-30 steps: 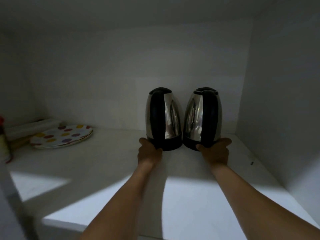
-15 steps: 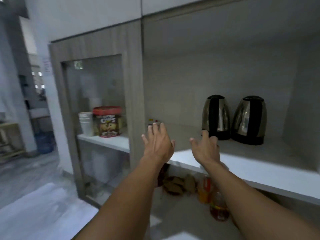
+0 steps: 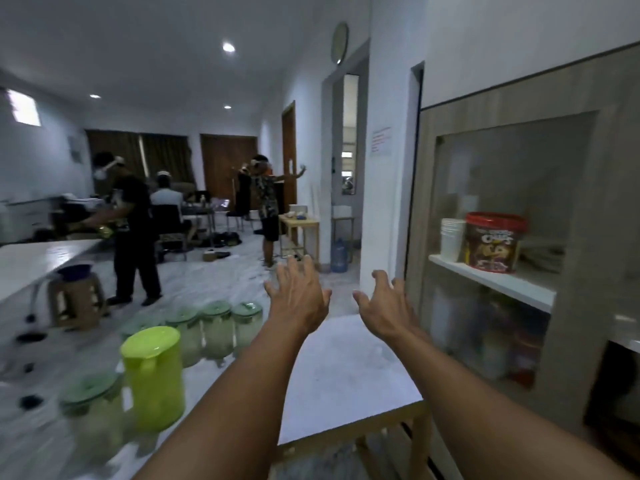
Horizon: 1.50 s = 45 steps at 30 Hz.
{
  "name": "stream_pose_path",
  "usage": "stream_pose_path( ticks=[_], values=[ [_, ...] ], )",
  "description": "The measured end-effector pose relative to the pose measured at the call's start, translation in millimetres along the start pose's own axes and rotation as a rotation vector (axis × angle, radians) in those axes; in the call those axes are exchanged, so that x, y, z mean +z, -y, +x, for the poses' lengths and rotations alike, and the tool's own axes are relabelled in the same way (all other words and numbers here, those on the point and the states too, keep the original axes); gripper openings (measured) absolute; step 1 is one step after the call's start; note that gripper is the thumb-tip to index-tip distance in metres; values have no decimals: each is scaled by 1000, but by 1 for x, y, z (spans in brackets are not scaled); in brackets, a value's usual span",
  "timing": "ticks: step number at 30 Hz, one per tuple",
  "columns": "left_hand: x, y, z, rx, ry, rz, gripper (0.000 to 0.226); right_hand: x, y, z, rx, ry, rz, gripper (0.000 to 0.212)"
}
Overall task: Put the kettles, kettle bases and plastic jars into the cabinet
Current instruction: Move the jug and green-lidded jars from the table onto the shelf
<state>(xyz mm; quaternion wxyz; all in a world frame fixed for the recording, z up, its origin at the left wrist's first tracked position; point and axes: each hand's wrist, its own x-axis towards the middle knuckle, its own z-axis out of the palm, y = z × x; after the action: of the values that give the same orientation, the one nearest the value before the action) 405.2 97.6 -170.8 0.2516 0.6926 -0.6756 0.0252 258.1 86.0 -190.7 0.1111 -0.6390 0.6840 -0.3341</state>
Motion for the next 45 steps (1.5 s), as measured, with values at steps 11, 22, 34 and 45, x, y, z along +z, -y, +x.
stream_pose_path(
  ticks=[11, 22, 34, 45],
  values=[
    [10, 230, -34, -531, 30, 123, 69, 206, 127, -17, -285, 502, 70, 57],
    [66, 349, -55, -1120, -39, -159, 64, 364, 186, -30, -113, 825, 286, 60],
    [123, 427, -34, -1302, -145, -769, 63, 433, 204, -32, 123, 731, 614, 53],
    [76, 445, 6, -995, -199, -925, 32, 398, 223, -14, 344, 593, 750, 40]
  ],
)
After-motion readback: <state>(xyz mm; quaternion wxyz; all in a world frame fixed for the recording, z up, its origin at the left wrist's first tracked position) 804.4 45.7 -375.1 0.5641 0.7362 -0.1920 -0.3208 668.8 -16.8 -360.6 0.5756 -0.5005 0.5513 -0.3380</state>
